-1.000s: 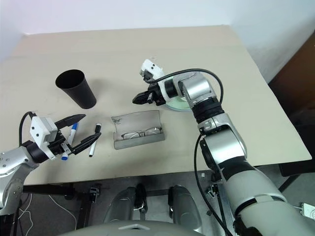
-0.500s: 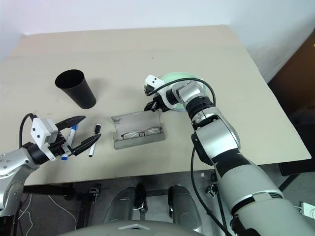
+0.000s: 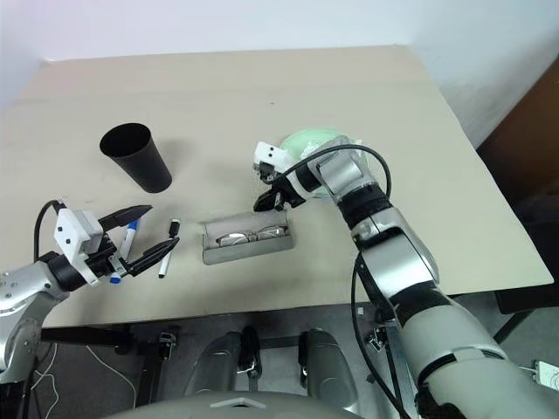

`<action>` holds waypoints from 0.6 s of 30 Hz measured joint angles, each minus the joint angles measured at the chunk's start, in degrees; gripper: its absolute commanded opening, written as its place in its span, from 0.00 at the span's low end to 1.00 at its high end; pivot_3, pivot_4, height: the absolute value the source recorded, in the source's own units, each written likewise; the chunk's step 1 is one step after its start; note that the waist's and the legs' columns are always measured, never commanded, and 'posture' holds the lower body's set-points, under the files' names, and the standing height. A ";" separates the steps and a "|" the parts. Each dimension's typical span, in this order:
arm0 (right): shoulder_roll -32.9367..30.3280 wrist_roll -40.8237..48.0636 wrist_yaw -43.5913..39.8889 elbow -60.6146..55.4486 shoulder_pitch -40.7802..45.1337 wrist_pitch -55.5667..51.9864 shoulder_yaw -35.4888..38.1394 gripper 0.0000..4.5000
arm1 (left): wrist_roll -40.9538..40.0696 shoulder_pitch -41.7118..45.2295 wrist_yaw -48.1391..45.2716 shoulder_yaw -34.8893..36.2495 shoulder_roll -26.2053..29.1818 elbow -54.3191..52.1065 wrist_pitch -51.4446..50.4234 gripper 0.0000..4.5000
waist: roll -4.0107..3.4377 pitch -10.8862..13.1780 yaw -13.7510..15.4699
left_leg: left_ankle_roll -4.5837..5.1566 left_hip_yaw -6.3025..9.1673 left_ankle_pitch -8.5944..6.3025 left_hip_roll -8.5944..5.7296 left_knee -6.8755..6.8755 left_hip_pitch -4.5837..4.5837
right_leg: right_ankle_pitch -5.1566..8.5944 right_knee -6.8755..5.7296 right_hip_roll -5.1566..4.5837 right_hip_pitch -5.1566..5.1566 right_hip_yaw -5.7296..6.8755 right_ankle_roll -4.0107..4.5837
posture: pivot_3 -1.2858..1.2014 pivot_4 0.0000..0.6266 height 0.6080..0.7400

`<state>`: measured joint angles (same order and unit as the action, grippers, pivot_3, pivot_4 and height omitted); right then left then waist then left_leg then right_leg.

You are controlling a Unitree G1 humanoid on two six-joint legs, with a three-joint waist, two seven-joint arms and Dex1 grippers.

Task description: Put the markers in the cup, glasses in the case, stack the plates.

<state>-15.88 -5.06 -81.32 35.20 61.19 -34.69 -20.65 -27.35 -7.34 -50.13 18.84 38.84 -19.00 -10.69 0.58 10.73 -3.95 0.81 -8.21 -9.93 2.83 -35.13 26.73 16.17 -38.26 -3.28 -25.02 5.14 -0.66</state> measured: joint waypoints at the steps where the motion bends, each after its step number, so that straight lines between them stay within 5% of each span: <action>1: -0.37 0.20 0.03 -1.94 -0.93 -0.89 -0.51 0.01 | 0.03 0.30 -0.06 -0.01 0.07 0.21 0.00 1.00 | 0.00 0.00 -0.01 | 0.00 0.00 0.00 0.00 0.00 0.00 | 0.03 0.00 0.00 -0.01 0.00 0.05 | 0.52 0.24 0.81; 12: -4.34 4.12 1.88 -17.84 -7.09 -7.07 -1.60 0.01 | 0.64 2.04 -1.01 -0.10 0.42 2.11 0.18 1.00 | 0.00 0.00 -0.01 | 0.00 0.00 0.00 0.00 0.01 0.00 | 0.06 0.00 0.00 -0.13 0.00 0.11 | 0.52 0.24 0.81; 18: -3.91 8.93 3.98 -24.82 -12.85 -0.92 0.96 0.01 | 0.37 1.95 -0.67 0.19 -0.27 2.24 0.34 1.00 | 0.02 -0.01 0.04 | 0.00 0.00 0.00 0.00 0.01 -0.01 | 0.04 0.01 0.00 0.01 0.01 0.07 | 0.52 0.24 0.81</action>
<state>-19.79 3.87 -77.34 10.38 48.34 -35.61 -19.69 -26.98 -5.39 -50.80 19.03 38.58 -16.75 -10.35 0.60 10.72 -3.91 0.81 -8.21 -9.93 2.83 -35.12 26.73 16.21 -38.25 -3.28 -25.01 5.15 -0.59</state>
